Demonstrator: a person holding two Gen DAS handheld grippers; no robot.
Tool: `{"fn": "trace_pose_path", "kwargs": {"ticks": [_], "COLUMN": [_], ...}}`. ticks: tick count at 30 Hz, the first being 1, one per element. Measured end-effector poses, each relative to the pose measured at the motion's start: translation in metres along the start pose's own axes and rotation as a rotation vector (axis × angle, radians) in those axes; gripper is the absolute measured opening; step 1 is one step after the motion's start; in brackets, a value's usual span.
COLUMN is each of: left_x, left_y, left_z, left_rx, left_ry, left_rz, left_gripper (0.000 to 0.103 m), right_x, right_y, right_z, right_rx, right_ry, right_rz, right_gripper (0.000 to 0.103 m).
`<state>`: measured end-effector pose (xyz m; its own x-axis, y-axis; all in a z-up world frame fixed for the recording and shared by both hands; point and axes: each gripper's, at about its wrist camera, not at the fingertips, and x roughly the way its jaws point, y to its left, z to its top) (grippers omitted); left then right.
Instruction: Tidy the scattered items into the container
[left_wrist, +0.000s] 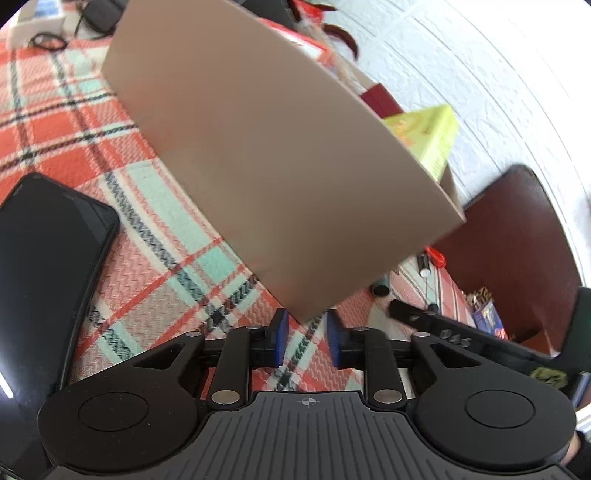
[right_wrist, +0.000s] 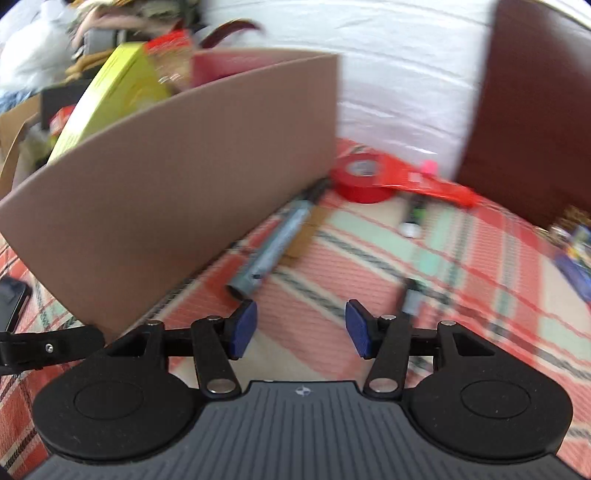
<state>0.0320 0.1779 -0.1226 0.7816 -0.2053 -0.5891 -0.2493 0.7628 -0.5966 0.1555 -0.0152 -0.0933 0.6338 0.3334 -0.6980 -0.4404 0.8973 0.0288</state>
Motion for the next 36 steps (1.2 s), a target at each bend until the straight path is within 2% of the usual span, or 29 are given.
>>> {"fn": "trace_pose_path", "kwargs": {"ticks": [2, 5, 8, 13, 16, 17, 18, 19, 21, 27, 33, 35, 36], "left_x": [0.001, 0.002, 0.001, -0.003, -0.001, 0.000, 0.000, 0.001, 0.004, 0.009, 0.015, 0.017, 0.017], "left_y": [-0.006, -0.014, -0.017, -0.024, -0.024, -0.023, -0.024, -0.025, -0.027, -0.037, -0.047, -0.051, -0.053], "left_z": [-0.003, -0.006, -0.007, -0.007, -0.007, -0.007, -0.007, -0.007, -0.008, -0.017, -0.025, -0.028, -0.029], "left_rx": [0.014, 0.029, 0.028, 0.040, 0.042, 0.042, 0.042, 0.042, 0.044, 0.070, 0.096, 0.105, 0.113], "left_ry": [0.005, 0.009, 0.012, 0.014, 0.014, 0.016, 0.018, 0.020, 0.026, 0.070, 0.115, 0.129, 0.136], "left_rz": [-0.006, -0.006, -0.003, 0.006, 0.007, 0.007, 0.006, 0.006, 0.003, -0.033, -0.070, -0.082, -0.089], "left_gripper": [0.035, 0.035, 0.035, 0.035, 0.035, 0.035, 0.035, 0.035, 0.035, 0.035, 0.035, 0.039, 0.044], "right_x": [-0.008, -0.005, 0.009, 0.017, 0.025, 0.030, 0.031, 0.031, 0.026, -0.001, -0.048, -0.058, -0.062], "right_y": [-0.006, 0.003, 0.009, 0.015, 0.020, 0.019, 0.018, 0.017, 0.015, -0.007, -0.023, -0.026, -0.027], "right_z": [0.001, 0.009, 0.016, 0.025, 0.025, 0.025, 0.024, 0.023, 0.023, -0.001, -0.041, -0.051, -0.054], "right_rx": [0.020, -0.025, -0.029, 0.035, 0.013, 0.018, 0.021, 0.021, 0.013, 0.037, 0.040, 0.051, 0.049], "right_ry": [-0.020, -0.033, -0.013, 0.002, 0.024, 0.039, 0.037, 0.039, 0.051, 0.077, 0.105, 0.108, 0.109], "right_rz": [0.006, 0.012, 0.017, 0.101, 0.080, 0.071, 0.062, 0.052, 0.029, 0.039, 0.073, 0.084, 0.094], "right_gripper": [0.058, 0.058, 0.058, 0.058, 0.056, 0.053, 0.046, 0.033, 0.026, 0.018, 0.018, 0.019, 0.020]}}
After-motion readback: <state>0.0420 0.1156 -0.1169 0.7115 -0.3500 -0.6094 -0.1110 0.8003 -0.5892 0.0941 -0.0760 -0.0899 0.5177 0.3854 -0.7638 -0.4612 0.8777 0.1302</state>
